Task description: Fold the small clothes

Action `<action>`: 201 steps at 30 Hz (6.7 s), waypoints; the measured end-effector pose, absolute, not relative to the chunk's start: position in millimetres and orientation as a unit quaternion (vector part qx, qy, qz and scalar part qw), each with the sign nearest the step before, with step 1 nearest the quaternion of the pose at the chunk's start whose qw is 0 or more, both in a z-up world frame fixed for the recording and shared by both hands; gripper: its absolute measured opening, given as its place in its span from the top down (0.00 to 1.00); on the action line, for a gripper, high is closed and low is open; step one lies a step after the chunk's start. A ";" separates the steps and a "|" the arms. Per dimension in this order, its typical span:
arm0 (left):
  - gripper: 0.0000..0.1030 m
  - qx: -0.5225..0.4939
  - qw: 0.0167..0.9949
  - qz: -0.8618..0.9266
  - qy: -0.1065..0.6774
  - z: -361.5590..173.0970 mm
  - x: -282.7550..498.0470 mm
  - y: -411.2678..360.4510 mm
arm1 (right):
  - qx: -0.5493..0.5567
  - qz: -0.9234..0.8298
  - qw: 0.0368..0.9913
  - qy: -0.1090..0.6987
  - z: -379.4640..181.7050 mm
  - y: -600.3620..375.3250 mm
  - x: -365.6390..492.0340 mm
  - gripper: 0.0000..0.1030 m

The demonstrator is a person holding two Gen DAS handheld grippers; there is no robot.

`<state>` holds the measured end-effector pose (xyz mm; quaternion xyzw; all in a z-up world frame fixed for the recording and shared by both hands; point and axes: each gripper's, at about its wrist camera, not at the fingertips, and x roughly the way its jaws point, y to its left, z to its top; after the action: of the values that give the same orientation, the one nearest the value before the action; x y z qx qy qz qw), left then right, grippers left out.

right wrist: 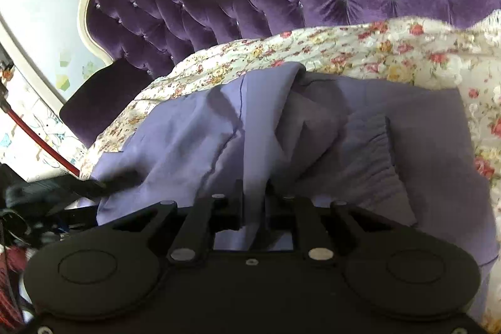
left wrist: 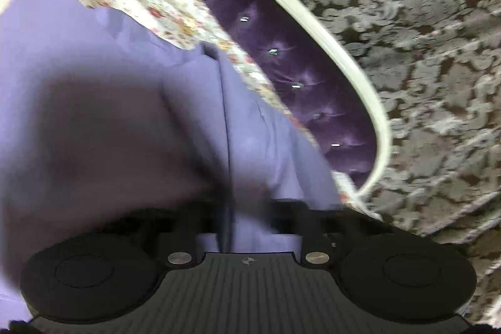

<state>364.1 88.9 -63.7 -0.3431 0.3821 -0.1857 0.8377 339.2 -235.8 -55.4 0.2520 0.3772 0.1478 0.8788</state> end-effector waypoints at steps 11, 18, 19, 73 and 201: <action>0.85 -0.264 0.882 -0.182 0.345 -22.1 344.5 103.9 | 0.282 0.200 0.889 0.301 -24.0 -224.0 330.2 0.84; 0.71 -0.212 0.896 -0.173 0.349 -64.1 320.4 86.8 | 0.286 0.098 0.878 0.372 -94.6 -253.6 322.3 0.73; 0.68 -0.205 0.900 -0.171 0.344 -59.8 317.0 86.8 | 0.287 0.094 0.878 0.371 -92.1 -254.0 319.9 0.70; 0.00 -0.018 0.939 -0.069 0.338 -22.3 114.2 115.6 | 0.174 0.053 0.931 0.316 -43.1 -298.5 82.8 0.00; 0.05 0.062 0.960 -0.069 0.266 23.2 330.9 12.9 | 0.006 0.098 0.968 0.232 -6.4 -180.4 335.9 0.01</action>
<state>330.9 12.9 23.2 0.0615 0.2659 -0.0693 0.9595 335.9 -180.4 -6.4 0.0064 0.2316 0.0979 0.9678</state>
